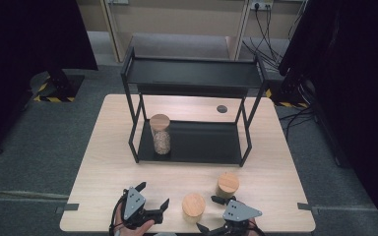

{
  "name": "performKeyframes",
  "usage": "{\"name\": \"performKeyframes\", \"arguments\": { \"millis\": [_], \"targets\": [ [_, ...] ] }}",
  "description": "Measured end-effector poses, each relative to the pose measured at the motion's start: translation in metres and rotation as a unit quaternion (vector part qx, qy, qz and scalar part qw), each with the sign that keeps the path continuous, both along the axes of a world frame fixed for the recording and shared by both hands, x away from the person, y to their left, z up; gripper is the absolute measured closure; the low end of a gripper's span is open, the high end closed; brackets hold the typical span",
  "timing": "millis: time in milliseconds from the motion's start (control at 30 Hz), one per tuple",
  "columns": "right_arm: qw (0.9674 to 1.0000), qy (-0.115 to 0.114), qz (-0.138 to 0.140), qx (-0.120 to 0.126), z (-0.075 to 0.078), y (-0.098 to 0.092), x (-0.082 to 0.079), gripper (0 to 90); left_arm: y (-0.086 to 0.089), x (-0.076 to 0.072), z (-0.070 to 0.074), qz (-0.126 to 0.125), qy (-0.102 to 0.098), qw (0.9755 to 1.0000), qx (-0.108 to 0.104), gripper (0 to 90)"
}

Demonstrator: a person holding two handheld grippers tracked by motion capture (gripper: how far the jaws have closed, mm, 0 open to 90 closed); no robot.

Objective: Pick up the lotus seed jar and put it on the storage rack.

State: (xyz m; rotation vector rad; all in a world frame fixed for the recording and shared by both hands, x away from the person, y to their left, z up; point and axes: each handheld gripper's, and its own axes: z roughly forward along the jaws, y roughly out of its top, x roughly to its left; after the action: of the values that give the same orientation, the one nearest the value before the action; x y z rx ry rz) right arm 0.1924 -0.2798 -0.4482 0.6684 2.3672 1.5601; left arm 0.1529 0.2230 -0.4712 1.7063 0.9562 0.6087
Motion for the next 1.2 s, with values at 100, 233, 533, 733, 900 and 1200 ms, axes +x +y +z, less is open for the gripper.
{"name": "performKeyframes", "arguments": {
  "millis": [100,233,533,733,900,1200],
  "targets": [
    [1.0,-0.002,0.001,-0.005,0.002,0.005,0.002,4.4,-0.001,0.0,0.0,0.0,0.001,1.0,-0.001,2.1],
    [0.9999,-0.004,0.005,-0.01,0.004,0.012,0.005,5.2,0.0,0.0,0.0,0.001,0.002,1.0,0.0,2.2],
    [0.9993,-0.009,0.009,-0.035,0.004,0.028,0.008,7.3,-0.001,0.001,0.0,-0.001,0.003,1.0,0.004,2.1],
    [0.999,-0.011,0.002,-0.044,0.004,0.035,0.011,13.4,-0.001,0.0,0.0,-0.003,0.001,1.0,0.004,2.1],
    [0.9985,-0.011,0.003,-0.054,0.002,0.04,0.012,20.6,-0.001,0.0,0.0,-0.005,0.003,1.0,0.005,2.1],
    [0.9984,-0.009,0.001,-0.056,0.001,0.042,0.011,25.3,-0.002,0.0,-0.001,-0.005,0.003,1.0,0.006,2.2]
  ]
}}
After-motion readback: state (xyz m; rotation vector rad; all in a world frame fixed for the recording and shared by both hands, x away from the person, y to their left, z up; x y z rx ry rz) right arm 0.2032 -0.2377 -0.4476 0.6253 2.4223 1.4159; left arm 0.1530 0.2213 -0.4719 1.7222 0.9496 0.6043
